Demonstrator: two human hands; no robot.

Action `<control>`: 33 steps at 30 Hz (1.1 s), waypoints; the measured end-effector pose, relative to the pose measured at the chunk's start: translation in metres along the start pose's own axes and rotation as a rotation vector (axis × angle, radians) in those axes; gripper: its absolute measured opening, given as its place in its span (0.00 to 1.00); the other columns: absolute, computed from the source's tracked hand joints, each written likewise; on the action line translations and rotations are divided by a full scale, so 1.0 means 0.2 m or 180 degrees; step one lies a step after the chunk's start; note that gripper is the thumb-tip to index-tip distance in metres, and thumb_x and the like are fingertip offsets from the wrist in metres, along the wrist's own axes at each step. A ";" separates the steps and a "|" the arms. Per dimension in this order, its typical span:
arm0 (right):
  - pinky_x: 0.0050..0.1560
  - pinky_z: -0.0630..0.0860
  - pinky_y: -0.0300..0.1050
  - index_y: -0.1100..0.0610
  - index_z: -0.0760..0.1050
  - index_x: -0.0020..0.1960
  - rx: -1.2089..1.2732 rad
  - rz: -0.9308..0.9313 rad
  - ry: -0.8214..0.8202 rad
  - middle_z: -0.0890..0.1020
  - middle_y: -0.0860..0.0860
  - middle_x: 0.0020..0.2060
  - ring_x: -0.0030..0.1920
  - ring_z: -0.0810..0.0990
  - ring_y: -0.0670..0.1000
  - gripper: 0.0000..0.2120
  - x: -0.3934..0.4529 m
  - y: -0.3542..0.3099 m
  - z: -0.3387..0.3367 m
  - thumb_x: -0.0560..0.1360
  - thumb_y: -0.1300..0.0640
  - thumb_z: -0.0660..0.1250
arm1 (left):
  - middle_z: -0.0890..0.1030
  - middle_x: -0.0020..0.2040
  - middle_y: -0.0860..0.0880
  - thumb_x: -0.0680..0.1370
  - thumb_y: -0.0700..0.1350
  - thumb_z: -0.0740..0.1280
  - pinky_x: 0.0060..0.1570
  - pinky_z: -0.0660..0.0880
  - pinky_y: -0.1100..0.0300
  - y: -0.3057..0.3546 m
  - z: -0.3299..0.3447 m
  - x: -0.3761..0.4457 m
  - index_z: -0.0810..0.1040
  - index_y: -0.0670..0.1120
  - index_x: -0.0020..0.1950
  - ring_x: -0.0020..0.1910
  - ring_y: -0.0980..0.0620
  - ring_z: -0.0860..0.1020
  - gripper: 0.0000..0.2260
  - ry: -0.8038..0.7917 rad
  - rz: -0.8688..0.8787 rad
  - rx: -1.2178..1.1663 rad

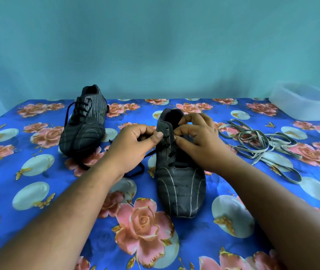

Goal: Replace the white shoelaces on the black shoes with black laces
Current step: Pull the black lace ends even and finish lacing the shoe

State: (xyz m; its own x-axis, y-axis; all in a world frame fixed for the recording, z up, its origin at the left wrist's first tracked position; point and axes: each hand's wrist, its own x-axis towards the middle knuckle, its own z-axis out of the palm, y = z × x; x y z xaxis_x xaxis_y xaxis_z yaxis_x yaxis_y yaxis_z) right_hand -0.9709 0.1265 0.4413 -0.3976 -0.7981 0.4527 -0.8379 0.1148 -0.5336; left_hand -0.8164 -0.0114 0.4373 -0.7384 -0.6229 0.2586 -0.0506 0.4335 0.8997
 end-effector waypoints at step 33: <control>0.69 0.63 0.62 0.36 0.76 0.43 0.0411 0.0222 -0.0201 0.73 0.37 0.54 0.64 0.65 0.47 0.08 0.01 -0.01 -0.01 0.78 0.48 0.70 | 0.82 0.37 0.44 0.77 0.51 0.74 0.38 0.73 0.58 0.01 0.05 0.01 0.83 0.46 0.44 0.35 0.54 0.75 0.09 -0.0173 -0.0090 -0.0169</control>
State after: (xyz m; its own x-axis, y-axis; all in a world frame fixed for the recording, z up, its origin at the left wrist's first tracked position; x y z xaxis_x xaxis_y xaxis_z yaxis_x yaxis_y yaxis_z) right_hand -0.9710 0.1260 0.4439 -0.4255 -0.8270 0.3675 -0.7524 0.0977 -0.6514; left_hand -0.8241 -0.0060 0.4364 -0.7726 -0.5976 0.2145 -0.0374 0.3801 0.9242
